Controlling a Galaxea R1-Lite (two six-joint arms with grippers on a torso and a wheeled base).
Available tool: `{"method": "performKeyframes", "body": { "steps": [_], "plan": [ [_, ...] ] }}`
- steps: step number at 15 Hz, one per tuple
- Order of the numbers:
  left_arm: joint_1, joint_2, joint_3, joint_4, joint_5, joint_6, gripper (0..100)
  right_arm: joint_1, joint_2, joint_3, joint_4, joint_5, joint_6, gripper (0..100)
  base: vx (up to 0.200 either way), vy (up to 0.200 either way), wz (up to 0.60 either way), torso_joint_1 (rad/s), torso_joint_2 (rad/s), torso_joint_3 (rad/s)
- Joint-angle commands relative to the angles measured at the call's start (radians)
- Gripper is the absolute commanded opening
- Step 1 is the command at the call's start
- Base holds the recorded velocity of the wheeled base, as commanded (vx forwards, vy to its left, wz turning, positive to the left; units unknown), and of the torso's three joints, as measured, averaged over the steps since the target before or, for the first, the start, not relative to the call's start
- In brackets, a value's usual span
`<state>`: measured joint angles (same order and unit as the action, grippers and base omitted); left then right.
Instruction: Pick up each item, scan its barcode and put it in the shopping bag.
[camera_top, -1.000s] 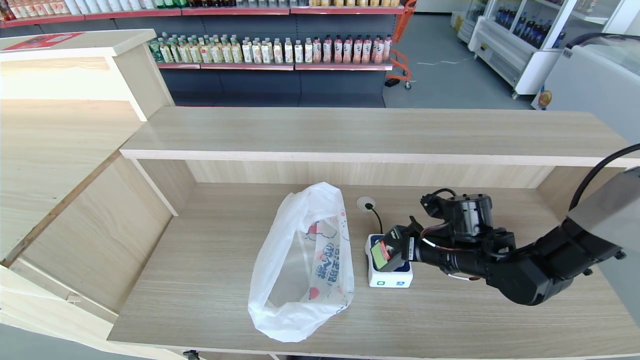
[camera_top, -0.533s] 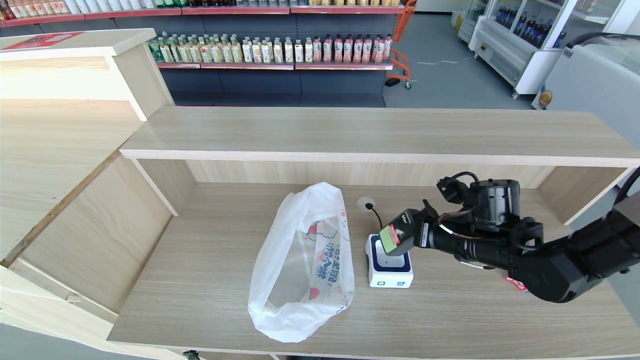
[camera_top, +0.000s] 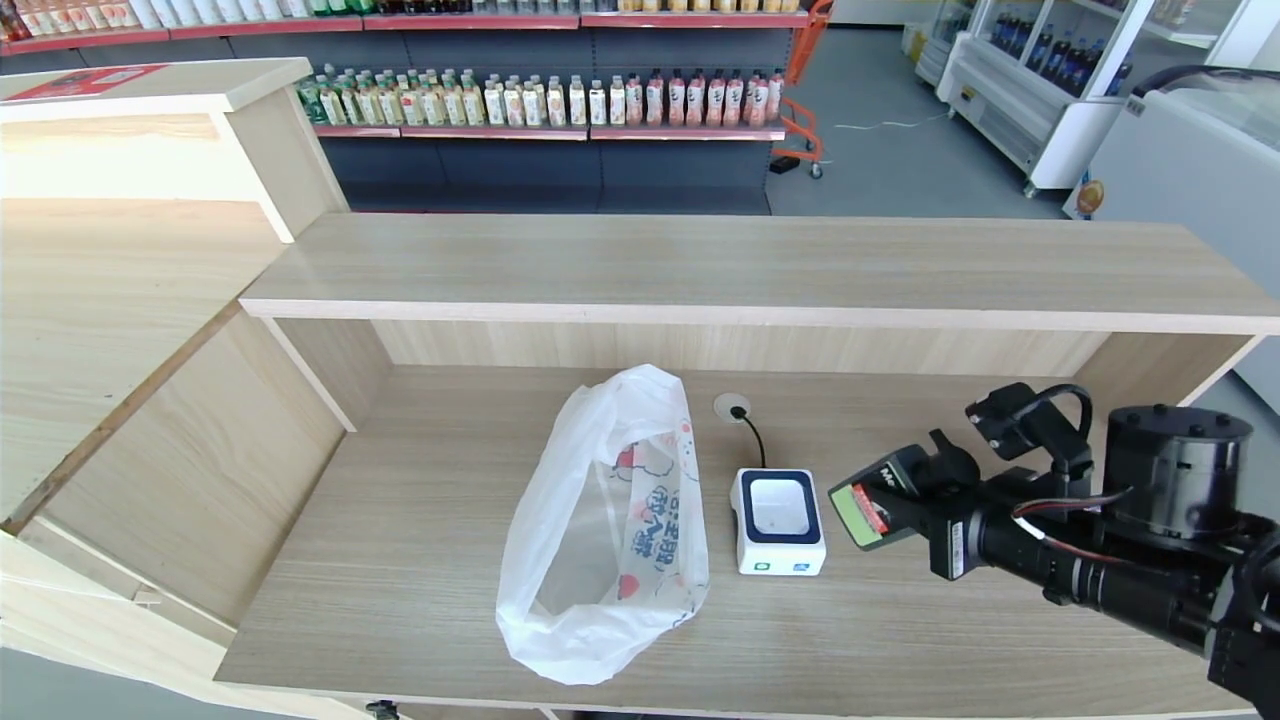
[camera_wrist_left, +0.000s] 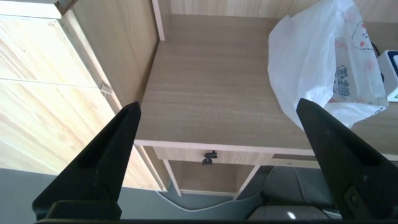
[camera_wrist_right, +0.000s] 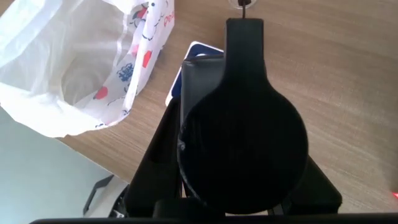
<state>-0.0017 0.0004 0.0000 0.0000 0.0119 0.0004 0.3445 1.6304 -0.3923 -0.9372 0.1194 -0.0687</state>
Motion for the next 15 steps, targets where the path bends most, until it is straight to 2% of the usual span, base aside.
{"method": "performKeyframes", "body": {
  "steps": [1,2,5,11,15],
  "plan": [
    [0.0,0.0,0.0,0.0,0.0,0.0,100,-0.004,-0.04,0.026,-0.003,0.0,0.0,0,0.0,0.0,0.0,0.0,0.0,0.0],
    [0.0,0.0,0.0,0.0,0.0,0.0,100,-0.01,-0.04,0.03,-0.002,0.002,0.0,0,0.0,0.0,0.0,0.0,0.0,0.0],
    [0.0,0.0,0.0,0.0,0.0,0.001,100,-0.01,-0.027,0.03,-0.002,0.002,0.0,0,-0.2,0.0,0.0,0.006,0.01,0.001],
    [0.0,0.0,0.0,0.0,0.0,0.0,100,-0.009,-0.012,0.02,-0.002,0.011,0.037,0,0.0,0.0,0.0,0.0,0.0,0.0],
    [0.0,0.0,0.0,0.0,0.002,-0.003,100,-0.009,-0.011,-0.006,-0.002,0.016,0.07,0,0.0,0.2,0.0,0.004,0.0,0.001]
  ]
}}
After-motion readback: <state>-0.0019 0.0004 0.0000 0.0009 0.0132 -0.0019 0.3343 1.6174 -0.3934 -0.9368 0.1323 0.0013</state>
